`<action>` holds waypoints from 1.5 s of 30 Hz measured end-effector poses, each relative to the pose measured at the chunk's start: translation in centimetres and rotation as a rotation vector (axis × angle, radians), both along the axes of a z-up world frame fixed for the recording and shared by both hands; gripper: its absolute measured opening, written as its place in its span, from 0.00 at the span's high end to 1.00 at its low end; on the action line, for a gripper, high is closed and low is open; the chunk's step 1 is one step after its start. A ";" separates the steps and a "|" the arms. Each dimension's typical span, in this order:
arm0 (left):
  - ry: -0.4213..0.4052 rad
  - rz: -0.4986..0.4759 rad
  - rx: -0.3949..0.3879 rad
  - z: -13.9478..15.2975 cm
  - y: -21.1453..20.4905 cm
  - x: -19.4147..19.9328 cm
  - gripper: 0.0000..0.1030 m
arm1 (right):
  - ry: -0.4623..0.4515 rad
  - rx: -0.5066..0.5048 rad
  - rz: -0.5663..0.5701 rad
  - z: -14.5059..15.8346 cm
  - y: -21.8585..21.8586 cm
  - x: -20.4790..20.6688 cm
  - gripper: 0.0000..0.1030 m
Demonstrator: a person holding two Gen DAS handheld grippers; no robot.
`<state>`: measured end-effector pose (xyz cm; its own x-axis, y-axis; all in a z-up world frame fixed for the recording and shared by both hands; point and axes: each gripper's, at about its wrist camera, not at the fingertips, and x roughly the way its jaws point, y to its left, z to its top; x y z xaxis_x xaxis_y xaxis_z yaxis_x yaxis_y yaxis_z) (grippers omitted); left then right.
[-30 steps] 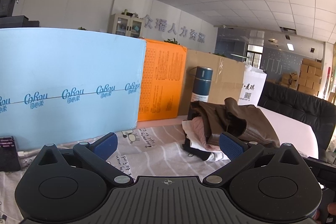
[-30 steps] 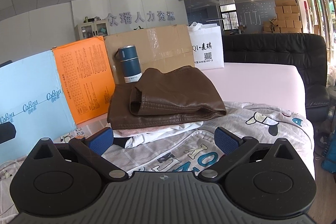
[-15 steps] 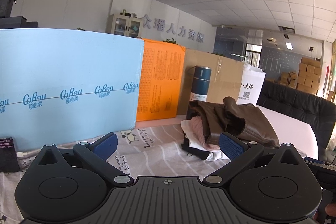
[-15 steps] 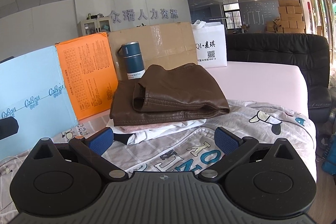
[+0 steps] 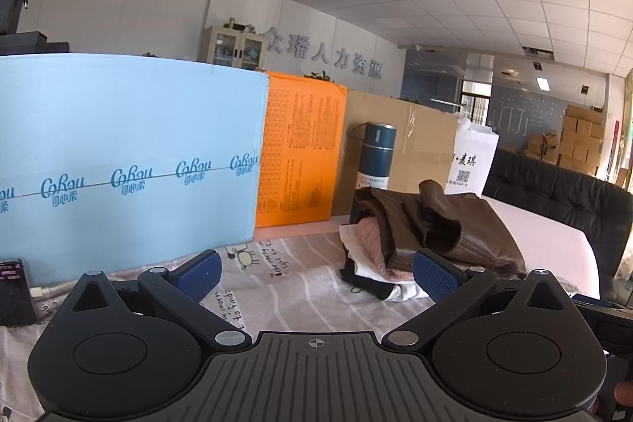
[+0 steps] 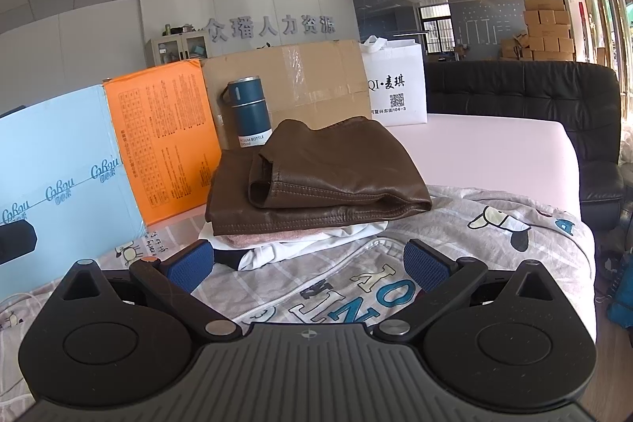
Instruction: Fold clothes
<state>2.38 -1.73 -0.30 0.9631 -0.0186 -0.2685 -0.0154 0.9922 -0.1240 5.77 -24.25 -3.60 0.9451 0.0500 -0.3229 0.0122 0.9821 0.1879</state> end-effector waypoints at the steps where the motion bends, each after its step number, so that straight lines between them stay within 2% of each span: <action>1: 0.000 0.000 0.000 0.0 0.0 0.0 0.00 | 0.000 0.000 0.000 0.0 0.0 0.0 0.00; 45: 0.009 -0.002 0.020 -0.2 -0.5 0.0 0.00 | 0.008 0.000 -0.005 -0.1 -0.4 -0.2 0.00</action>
<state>2.42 -2.19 -0.55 0.9607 -0.0147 -0.2771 -0.0148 0.9945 -0.1042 5.53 -24.66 -3.73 0.9427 0.0458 -0.3303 0.0182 0.9820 0.1882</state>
